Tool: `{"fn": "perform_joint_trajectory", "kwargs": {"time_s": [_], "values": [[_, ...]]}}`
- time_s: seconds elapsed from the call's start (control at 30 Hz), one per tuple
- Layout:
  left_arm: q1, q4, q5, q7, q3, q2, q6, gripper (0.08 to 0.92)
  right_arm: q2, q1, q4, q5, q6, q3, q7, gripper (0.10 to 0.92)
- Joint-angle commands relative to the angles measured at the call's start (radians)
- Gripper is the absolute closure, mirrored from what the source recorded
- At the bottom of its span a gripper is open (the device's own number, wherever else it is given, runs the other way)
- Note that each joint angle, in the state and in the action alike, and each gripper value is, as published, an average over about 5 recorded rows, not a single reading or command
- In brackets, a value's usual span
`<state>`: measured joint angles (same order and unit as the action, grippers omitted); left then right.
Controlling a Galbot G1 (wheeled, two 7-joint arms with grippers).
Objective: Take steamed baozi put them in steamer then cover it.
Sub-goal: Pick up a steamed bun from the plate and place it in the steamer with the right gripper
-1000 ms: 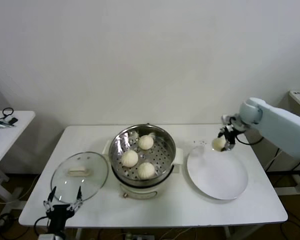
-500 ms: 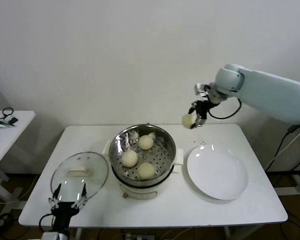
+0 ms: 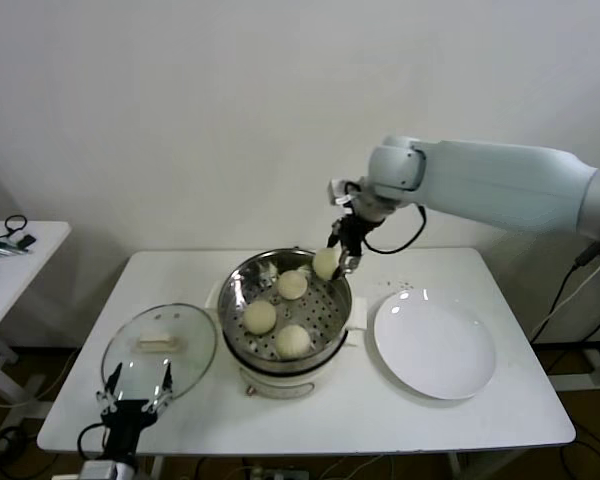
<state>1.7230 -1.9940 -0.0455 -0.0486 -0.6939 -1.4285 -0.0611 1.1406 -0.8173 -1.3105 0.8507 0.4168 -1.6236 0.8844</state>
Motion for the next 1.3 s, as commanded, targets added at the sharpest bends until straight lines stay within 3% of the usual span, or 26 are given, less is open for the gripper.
{"fn": "perform_joint_trajectory", "kwargs": {"time_s": [0.03,1.07,1.3], "values": [[-0.005,0.013,-0.004,-0.001,-0.003,0.005,-0.006,0.177,0.102,0.023,-0.011,0.054,0.019,-0.100,-0.031,0.321],[0.003,0.034,-0.022,0.000,-0.014,0.014,-0.015,0.177,0.113,0.156,0.085,-0.035,0.021,-0.041,-0.056,0.307],[0.006,0.034,-0.020,0.000,-0.016,0.013,-0.016,0.177,0.100,0.138,0.075,-0.035,0.021,-0.028,-0.042,0.222]]}}
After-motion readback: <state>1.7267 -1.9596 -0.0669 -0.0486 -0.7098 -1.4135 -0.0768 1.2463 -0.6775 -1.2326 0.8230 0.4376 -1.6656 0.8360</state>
